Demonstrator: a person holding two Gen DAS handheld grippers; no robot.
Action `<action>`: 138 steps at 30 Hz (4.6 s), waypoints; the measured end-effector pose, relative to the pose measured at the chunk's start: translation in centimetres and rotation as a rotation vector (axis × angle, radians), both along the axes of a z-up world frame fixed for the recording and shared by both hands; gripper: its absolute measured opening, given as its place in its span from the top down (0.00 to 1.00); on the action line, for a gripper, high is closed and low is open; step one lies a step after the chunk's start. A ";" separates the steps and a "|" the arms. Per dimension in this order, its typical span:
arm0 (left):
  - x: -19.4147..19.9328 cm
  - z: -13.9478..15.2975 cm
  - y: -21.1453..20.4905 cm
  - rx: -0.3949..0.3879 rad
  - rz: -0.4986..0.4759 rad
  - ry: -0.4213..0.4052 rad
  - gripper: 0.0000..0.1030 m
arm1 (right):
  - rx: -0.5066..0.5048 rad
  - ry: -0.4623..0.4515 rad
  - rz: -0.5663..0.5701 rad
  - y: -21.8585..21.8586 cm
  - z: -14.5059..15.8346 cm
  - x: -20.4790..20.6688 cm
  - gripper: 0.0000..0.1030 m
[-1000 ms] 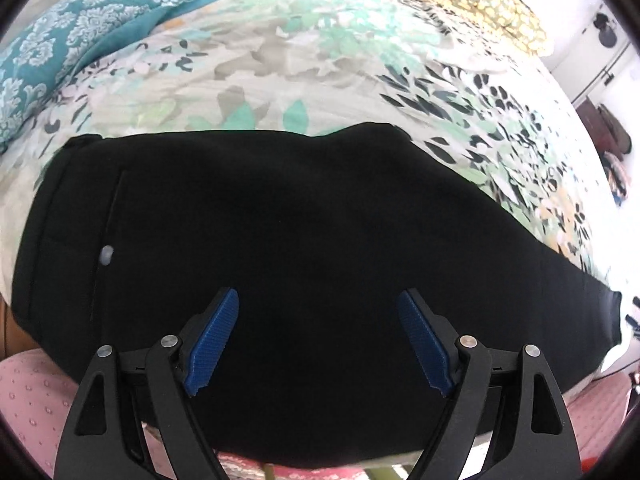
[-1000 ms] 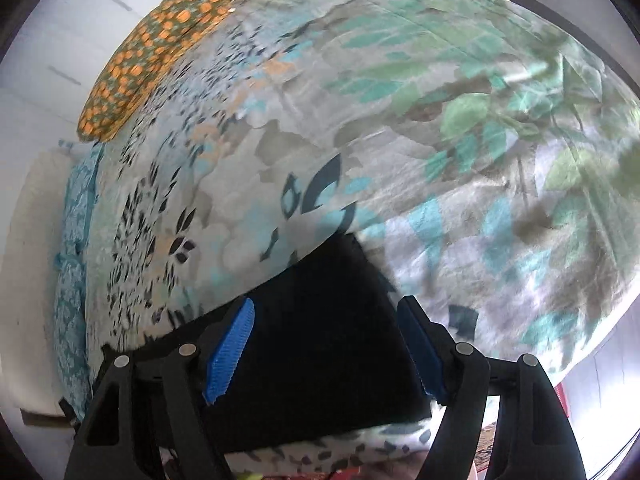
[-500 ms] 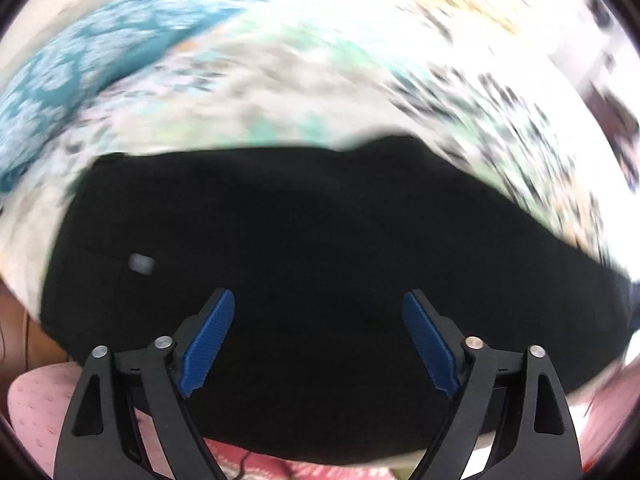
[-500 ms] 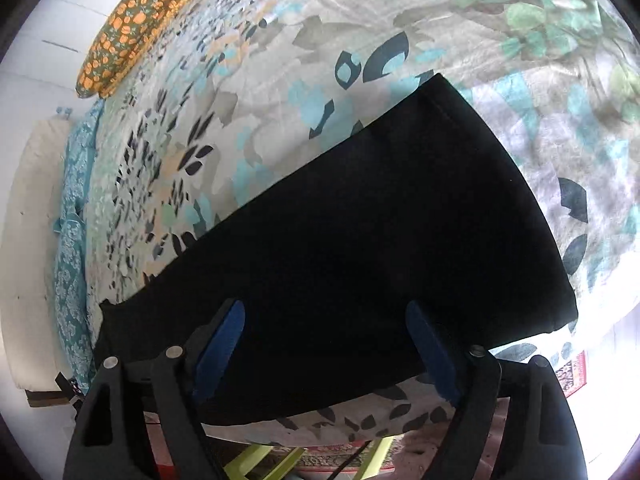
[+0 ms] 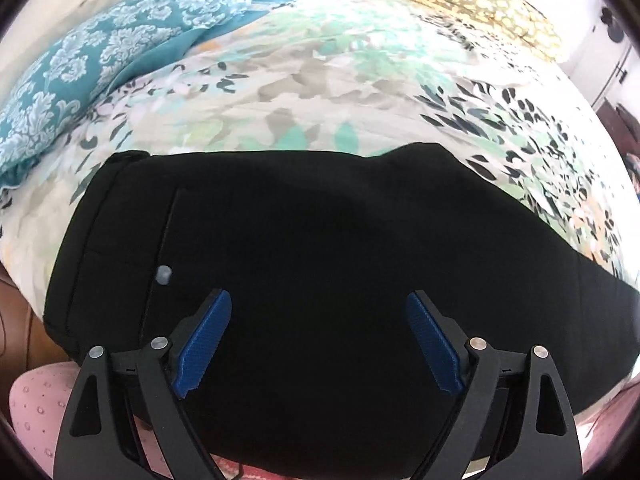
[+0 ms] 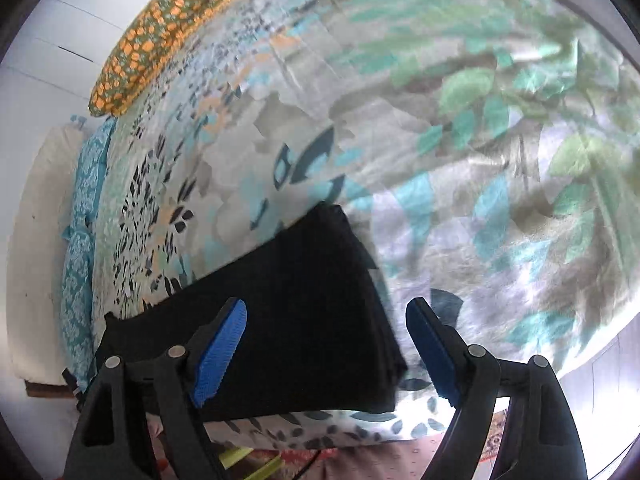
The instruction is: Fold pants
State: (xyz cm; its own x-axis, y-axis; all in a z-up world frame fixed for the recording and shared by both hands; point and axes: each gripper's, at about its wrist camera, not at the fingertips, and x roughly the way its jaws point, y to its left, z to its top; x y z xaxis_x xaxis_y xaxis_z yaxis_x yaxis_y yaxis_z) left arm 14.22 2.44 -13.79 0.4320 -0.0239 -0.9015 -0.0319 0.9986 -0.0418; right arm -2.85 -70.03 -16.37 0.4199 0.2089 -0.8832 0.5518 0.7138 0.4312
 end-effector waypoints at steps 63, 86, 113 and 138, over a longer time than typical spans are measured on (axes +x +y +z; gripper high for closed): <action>-1.9 2.5 0.2 -0.286 -0.093 -0.096 0.13 | 0.213 -0.378 0.426 41.6 2.1 15.1 0.24; -2.4 -1.6 -13.2 -0.143 -0.440 0.076 0.83 | -0.081 -0.516 0.334 35.4 4.0 3.9 0.23; -3.1 -0.1 -10.0 -0.160 -0.367 0.017 0.43 | 0.083 -0.219 0.376 33.3 -2.1 14.3 0.22; -3.2 1.5 -7.3 -0.194 -0.270 -0.039 0.32 | 0.021 -0.364 0.320 36.0 1.3 4.6 0.22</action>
